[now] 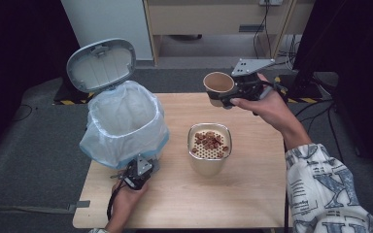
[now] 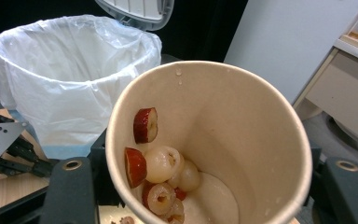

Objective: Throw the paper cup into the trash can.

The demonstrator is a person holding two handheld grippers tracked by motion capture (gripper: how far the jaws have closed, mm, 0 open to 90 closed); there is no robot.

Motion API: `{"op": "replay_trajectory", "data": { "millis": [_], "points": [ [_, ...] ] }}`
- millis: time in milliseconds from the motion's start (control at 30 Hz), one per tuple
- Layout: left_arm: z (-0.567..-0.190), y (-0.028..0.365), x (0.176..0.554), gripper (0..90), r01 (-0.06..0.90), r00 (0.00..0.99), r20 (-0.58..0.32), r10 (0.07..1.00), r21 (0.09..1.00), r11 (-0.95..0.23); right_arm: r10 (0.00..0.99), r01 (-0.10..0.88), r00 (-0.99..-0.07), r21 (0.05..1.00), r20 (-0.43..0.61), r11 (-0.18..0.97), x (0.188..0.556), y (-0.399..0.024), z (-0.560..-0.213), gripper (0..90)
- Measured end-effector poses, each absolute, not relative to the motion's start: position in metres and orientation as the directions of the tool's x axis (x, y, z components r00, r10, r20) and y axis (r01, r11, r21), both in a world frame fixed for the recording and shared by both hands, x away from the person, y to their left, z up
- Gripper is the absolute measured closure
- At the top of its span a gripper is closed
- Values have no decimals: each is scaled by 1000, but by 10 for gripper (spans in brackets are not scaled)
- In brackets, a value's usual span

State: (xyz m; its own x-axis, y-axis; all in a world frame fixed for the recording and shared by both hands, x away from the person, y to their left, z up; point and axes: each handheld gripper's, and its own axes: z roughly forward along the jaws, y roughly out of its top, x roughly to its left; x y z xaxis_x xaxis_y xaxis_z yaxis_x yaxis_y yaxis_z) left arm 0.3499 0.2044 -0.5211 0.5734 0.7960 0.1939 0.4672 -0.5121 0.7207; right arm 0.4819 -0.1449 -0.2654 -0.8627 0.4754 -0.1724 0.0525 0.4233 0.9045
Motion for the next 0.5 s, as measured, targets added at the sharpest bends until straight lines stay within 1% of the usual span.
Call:
{"op": "replay_trajectory", "data": {
  "millis": [500],
  "points": [
    [-521, 204, 350, 897, 468, 574, 196, 795, 718, -515, 446, 69, -885, 913, -130, 403, 483, -122, -264, 341]
  ]
}}
